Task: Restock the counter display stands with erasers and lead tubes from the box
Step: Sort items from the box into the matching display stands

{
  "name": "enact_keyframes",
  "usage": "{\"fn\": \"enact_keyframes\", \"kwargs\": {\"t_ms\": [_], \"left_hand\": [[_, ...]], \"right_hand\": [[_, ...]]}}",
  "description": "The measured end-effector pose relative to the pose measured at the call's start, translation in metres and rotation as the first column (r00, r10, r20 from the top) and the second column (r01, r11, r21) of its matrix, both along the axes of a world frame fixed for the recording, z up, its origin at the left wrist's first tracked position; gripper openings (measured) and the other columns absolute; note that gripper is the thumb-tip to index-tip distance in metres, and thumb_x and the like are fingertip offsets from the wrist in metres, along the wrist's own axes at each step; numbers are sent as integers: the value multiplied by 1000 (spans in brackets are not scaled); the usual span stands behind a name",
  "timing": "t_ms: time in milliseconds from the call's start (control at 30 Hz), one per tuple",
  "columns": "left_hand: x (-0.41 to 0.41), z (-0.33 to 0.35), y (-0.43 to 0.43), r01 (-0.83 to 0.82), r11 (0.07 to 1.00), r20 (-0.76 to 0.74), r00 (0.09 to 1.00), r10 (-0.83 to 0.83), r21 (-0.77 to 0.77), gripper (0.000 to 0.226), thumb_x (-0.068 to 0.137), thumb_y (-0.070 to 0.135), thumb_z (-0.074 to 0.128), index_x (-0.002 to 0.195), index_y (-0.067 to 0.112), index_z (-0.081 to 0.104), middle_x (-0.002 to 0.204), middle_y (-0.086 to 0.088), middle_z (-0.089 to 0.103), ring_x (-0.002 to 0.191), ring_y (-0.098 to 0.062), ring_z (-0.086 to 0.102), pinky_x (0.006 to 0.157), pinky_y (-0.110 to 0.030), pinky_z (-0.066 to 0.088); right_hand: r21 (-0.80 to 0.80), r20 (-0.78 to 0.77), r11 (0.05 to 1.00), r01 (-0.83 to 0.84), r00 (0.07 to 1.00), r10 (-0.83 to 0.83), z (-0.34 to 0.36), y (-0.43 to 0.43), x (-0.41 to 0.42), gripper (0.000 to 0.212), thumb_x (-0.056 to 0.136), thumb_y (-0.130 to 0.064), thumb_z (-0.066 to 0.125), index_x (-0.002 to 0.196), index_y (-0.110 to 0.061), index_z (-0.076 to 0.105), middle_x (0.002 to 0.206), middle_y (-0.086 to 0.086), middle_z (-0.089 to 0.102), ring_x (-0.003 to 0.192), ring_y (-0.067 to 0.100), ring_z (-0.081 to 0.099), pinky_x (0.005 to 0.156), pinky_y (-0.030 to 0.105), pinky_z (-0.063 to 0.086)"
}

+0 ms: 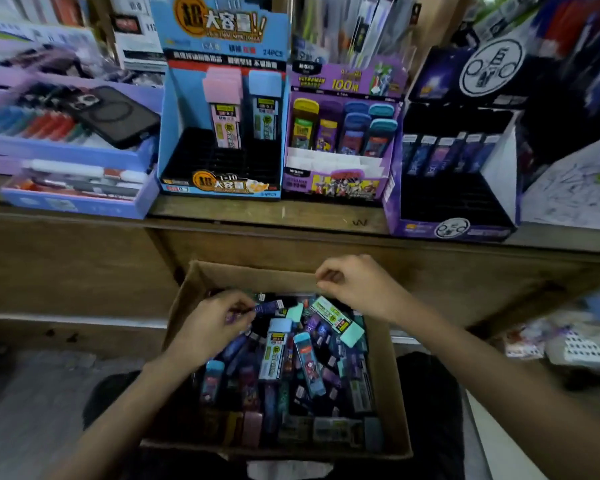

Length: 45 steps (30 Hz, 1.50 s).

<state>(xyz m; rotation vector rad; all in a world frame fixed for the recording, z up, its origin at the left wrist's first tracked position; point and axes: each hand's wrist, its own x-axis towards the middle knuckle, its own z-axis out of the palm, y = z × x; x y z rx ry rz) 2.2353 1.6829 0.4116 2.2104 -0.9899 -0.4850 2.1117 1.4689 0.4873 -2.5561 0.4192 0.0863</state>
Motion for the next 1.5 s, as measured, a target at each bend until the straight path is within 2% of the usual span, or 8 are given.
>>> {"fn": "enact_keyframes", "kwargs": {"t_ms": [133,267,433,667,867,1133,1367,1500], "left_hand": [[-15,-57,-5,-21,991,-133,990,38,132,11,88,18,64,97,11,64,99,-5,67,98,-20,62,84,-31,46],[-35,-92,-7,-13,973,-242,968,71,232,16,89,28,63,98,15,57,98,-13,63,93,-27,60,78,-32,44],[-46,-109,-21,-166,958,-277,933,229,233,27,87,31,65,104,12,56,95,-3,55,86,-16,50,76,-26,40],[-49,-115,-38,-138,913,-275,927,256,384,47,81,38,71,110,6,52,104,-9,65,90,-22,60,72,-32,48],[-53,-117,-40,-57,926,-326,926,188,373,35,80,35,72,103,11,62,104,-8,67,91,-19,61,79,-29,49],[-56,-112,-6,-218,897,-135,948,289,384,37,78,38,73,100,13,58,118,-13,41,114,-30,33,95,-37,32],[-58,-107,6,-301,886,-287,866,408,353,39,75,20,78,101,8,51,114,-15,38,99,-24,40,94,-36,40],[-59,-107,6,-337,890,-363,823,437,308,38,77,11,75,103,12,47,101,-11,53,93,-25,50,79,-32,45]], "right_hand": [[85,-191,989,123,976,-105,-68,-5,-24,16,92,-23,59,103,-15,67,102,0,69,92,13,62,82,32,52],[155,-342,953,260,919,-195,-131,10,-42,16,91,-24,60,101,-12,65,104,5,68,98,20,62,82,29,49],[232,-351,874,427,875,-334,-170,44,-35,21,91,-25,60,80,-9,52,72,0,53,78,21,54,63,27,36],[308,-312,766,565,820,-479,-183,64,-30,24,87,-16,63,104,-2,54,103,14,65,97,26,61,72,29,44],[462,-373,544,701,709,-598,-191,73,-32,28,86,-13,66,102,-9,43,102,9,58,84,16,53,64,21,37],[595,-434,226,771,545,-718,-197,74,-28,30,84,-6,65,113,-3,55,108,11,61,98,23,58,86,34,46],[567,-575,221,793,574,-584,-191,55,-34,17,84,-5,66,100,-1,64,96,9,62,82,19,55,71,27,42],[571,-668,186,800,584,-462,-192,51,-41,30,82,-10,69,111,-4,62,113,10,63,109,27,55,99,40,42]]}}
